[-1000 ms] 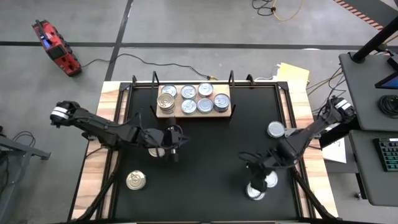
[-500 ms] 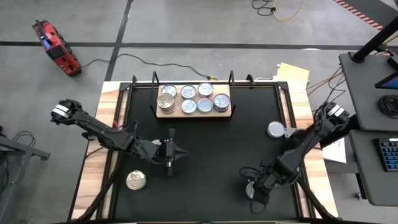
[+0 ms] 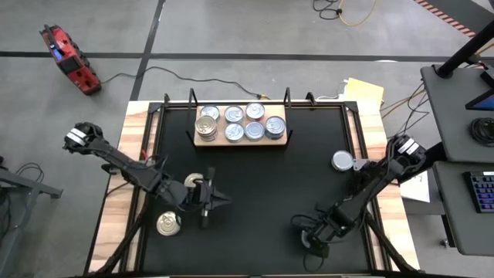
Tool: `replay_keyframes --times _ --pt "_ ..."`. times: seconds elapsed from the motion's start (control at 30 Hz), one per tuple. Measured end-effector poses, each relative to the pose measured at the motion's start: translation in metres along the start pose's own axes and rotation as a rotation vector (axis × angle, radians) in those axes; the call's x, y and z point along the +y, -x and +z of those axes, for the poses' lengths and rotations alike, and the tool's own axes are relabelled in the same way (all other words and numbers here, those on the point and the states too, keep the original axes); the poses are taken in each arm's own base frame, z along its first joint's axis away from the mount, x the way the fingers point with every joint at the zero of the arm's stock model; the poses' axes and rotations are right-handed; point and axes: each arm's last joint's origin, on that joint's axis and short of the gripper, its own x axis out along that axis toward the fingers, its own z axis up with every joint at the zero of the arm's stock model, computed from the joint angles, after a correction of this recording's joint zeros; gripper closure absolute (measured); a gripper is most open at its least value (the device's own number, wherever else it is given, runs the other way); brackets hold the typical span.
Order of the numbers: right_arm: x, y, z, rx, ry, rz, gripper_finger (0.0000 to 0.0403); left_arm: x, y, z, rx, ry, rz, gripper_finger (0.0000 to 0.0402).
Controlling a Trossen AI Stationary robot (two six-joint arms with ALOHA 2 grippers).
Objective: Stack canned seafood by type on shelf
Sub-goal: Stack the blue tuna can on top of the other blue tuna cans on the shelf
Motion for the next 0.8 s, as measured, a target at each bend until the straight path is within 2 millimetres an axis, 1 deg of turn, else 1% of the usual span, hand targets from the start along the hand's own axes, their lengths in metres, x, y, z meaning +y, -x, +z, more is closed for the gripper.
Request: replay_keyframes --times 0.23,0.4,0.47,0.53,0.67,0.73,0.8 --pt "-0.002 -0.001 0.008 -0.181 0.066 -0.081 0.039 -0.011 0.004 -0.001 -0.024 0.03 -0.035 0.0401" --pt "-0.009 -0.003 0.019 -0.317 0.104 -0.209 0.039 -0.017 -0.006 -0.005 -0.055 0.038 -0.04 0.0401" --pt "-0.008 0.001 0.022 -0.334 0.143 -0.231 0.039 -0.02 -0.011 -0.009 -0.051 0.032 -0.04 0.0401" --pt "-0.004 0.01 0.024 -0.342 0.169 -0.223 0.039 -0.022 -0.015 -0.01 -0.051 0.018 -0.04 0.0401" --pt "0.007 0.029 0.028 -0.377 0.167 -0.17 0.039 -0.023 -0.017 -0.007 -0.059 0.002 -0.039 0.0401" --pt "0.012 0.032 0.027 -0.376 0.175 -0.151 0.039 -0.023 -0.017 -0.008 -0.056 0.0 -0.039 0.0401" --pt "0.014 0.03 0.023 -0.336 0.192 -0.123 0.039 -0.023 -0.017 -0.008 -0.056 0.005 -0.04 0.0401"
